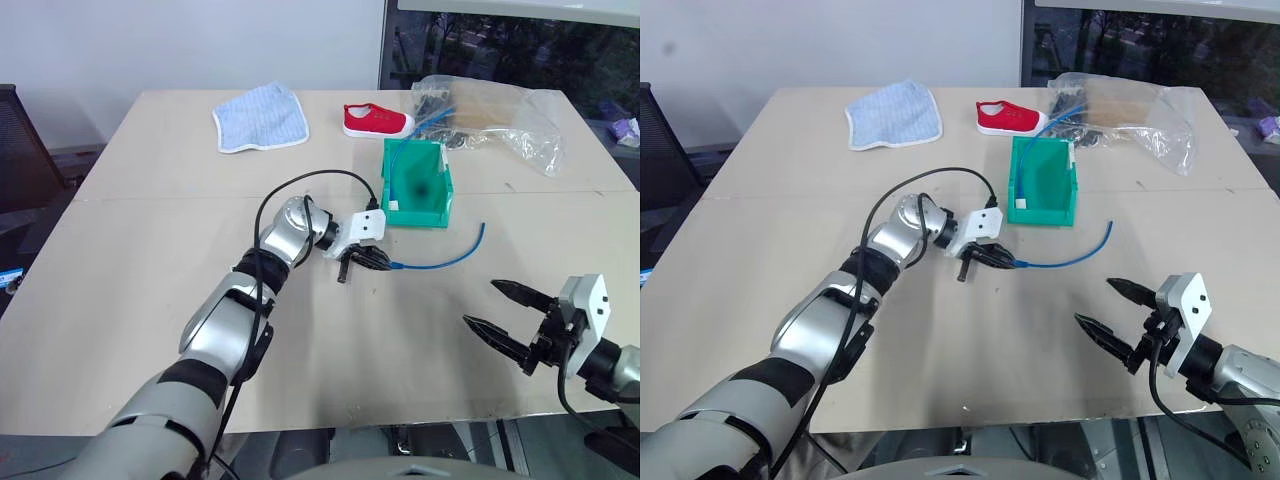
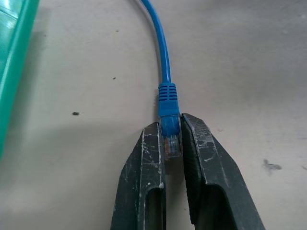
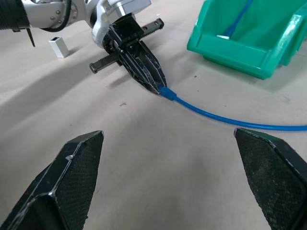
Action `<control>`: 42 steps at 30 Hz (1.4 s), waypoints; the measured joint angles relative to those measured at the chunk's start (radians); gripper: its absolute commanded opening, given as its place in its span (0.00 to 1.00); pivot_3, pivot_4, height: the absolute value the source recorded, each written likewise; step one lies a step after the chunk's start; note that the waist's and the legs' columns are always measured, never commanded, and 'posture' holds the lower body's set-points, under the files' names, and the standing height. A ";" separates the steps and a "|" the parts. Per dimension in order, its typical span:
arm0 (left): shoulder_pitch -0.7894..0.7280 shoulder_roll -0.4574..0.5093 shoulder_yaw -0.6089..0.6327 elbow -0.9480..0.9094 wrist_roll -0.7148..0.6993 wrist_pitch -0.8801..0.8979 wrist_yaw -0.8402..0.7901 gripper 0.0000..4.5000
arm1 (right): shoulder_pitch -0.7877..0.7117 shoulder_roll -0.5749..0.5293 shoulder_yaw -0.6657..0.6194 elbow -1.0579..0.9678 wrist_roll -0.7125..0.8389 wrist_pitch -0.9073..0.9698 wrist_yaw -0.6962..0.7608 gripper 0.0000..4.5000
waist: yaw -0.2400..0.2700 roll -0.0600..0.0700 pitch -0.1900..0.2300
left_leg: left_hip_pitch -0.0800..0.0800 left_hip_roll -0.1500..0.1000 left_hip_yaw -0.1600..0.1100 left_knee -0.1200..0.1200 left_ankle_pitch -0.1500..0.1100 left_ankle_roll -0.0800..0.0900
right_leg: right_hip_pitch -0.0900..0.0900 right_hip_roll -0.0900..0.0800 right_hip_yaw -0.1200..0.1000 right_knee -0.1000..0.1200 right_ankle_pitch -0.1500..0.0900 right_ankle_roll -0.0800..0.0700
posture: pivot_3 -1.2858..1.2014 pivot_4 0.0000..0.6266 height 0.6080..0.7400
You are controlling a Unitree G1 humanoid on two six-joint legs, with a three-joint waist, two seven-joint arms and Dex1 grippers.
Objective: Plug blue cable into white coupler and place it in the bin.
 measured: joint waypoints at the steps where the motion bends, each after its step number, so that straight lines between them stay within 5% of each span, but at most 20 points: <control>1: 0.007 -0.009 0.024 -0.012 -0.024 0.055 -0.021 0.01 | -0.001 0.017 0.006 0.000 0.023 0.007 -0.014 0.96 | 0.001 0.000 0.000 | 0.000 0.000 0.000 0.000 0.000 0.000 | 0.000 0.000 0.000 0.000 0.000 0.000 | 0.52 0.24 1.00; 3: 0.016 -0.024 0.057 -0.040 -0.075 0.166 -0.040 0.01 | -0.003 0.052 0.013 -0.001 0.108 0.042 -0.055 0.96 | 0.002 0.000 0.000 | -0.001 0.000 -0.001 0.000 0.000 0.000 | 0.000 0.000 -0.001 0.000 0.000 0.000 | 0.52 0.24 1.00; 7: 0.008 -0.041 0.223 -0.243 -0.339 0.678 -0.076 0.01 | -0.019 0.102 0.027 -0.018 0.464 0.172 -0.183 0.96 | 0.002 -0.001 0.002 | -0.002 0.001 -0.005 0.000 0.000 0.000 | 0.000 -0.001 -0.002 0.001 0.000 0.000 | 0.52 0.24 1.00; 10: -0.003 -0.011 0.276 -0.397 -0.468 0.904 -0.092 0.01 | -0.088 0.128 0.057 -0.012 0.563 0.189 -0.249 0.96 | -0.011 -0.001 0.002 | 0.000 0.001 -0.004 0.000 0.000 0.000 | 0.000 0.000 -0.001 0.002 0.000 0.000 | 0.52 0.24 1.00; 21: 0.037 0.013 0.272 -0.514 -0.570 1.067 -0.051 0.01 | -0.375 0.206 0.146 0.085 0.605 0.176 -0.399 0.96 | -0.012 -0.001 0.002 | -0.001 0.001 -0.004 0.000 0.000 0.000 | 0.000 0.000 -0.001 0.001 0.000 0.000 | 0.52 0.24 1.00; 25: 0.044 0.014 0.266 -0.519 -0.582 1.067 -0.046 0.00 | -0.391 0.219 0.154 0.099 0.611 0.175 -0.421 0.67 | -0.014 -0.001 0.002 | -0.001 0.001 -0.004 0.000 0.000 0.000 | -0.001 0.000 -0.001 0.001 0.000 0.000 | 0.52 0.24 1.00; 31: 0.055 0.015 0.258 -0.534 -0.591 1.067 -0.045 0.00 | -0.416 0.223 0.159 0.119 0.613 0.174 -0.438 0.03 | -0.015 -0.001 0.002 | 0.000 0.001 -0.004 0.000 0.000 0.000 | -0.001 0.000 -0.001 0.002 0.000 0.000 | 0.52 0.24 1.00; 42: 0.071 0.026 0.263 -0.561 -0.605 1.054 -0.032 0.00 | -0.429 0.223 0.166 0.125 0.625 0.177 -0.442 0.03 | -0.015 -0.001 0.002 | 0.000 0.001 -0.004 0.000 0.000 0.000 | -0.001 0.000 -0.001 0.002 0.000 0.000 | 0.52 0.24 1.00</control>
